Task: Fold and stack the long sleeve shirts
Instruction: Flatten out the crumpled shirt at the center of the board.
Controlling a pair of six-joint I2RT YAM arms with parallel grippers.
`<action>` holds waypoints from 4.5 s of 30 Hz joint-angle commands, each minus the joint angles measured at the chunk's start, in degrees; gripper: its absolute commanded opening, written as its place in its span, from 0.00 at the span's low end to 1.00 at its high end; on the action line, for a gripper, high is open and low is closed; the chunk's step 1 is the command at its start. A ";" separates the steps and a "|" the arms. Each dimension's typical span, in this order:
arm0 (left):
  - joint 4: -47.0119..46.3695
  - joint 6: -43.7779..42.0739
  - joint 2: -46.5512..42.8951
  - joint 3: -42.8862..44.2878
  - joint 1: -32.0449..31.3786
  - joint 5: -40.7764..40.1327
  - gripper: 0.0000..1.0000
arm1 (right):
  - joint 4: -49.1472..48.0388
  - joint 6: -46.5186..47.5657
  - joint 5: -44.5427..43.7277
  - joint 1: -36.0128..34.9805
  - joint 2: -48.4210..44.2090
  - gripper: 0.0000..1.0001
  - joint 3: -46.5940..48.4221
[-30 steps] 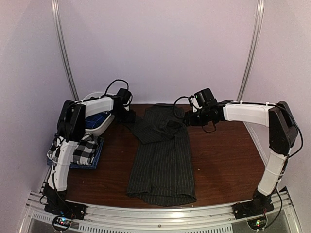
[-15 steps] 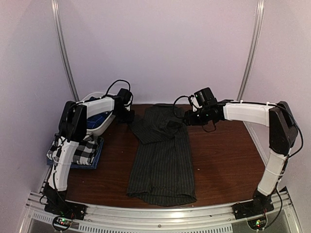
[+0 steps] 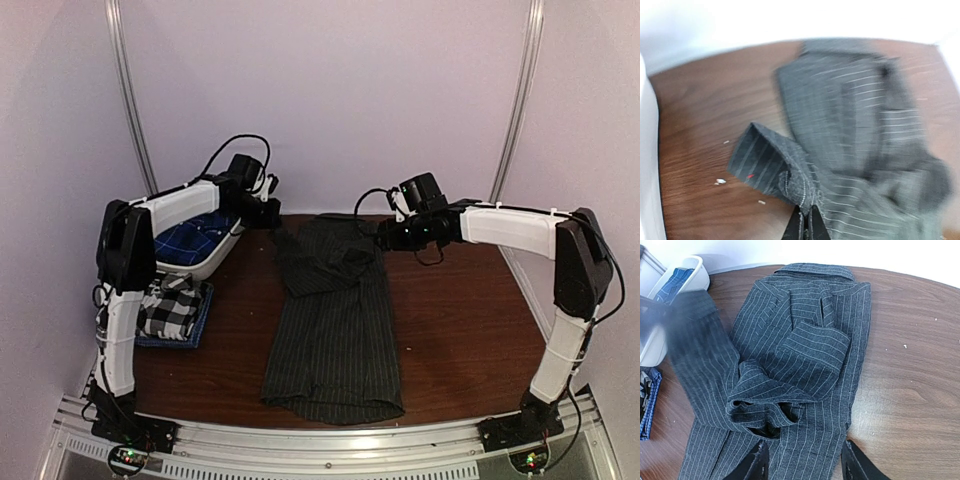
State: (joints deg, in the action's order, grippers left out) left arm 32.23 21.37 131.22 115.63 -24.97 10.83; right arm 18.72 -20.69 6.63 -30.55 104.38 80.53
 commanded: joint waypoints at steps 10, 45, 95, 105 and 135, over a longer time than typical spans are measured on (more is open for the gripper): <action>-13.75 -6.04 -18.60 -14.87 -15.70 25.01 0.00 | -2.02 -1.60 -2.00 -0.66 -5.42 0.51 -0.43; -14.77 -10.40 -15.03 -23.65 -24.18 30.61 0.00 | -23.22 7.61 8.51 -13.62 -27.92 0.99 -38.06; -15.27 7.01 -8.41 -14.97 -11.50 9.11 0.45 | 3.15 -2.20 -18.53 20.07 -27.74 0.00 -11.32; -16.78 7.65 -7.25 -15.20 -11.50 11.75 0.45 | -4.29 -1.05 0.54 15.56 -23.98 0.00 -11.99; -44.99 15.27 -18.17 -33.48 -13.18 24.37 0.68 | -20.39 -15.55 22.61 -5.35 -0.11 0.08 0.21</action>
State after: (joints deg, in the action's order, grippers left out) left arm -7.86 35.73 115.28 81.41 -37.98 36.01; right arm 1.45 -35.16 27.44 -35.20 104.16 78.63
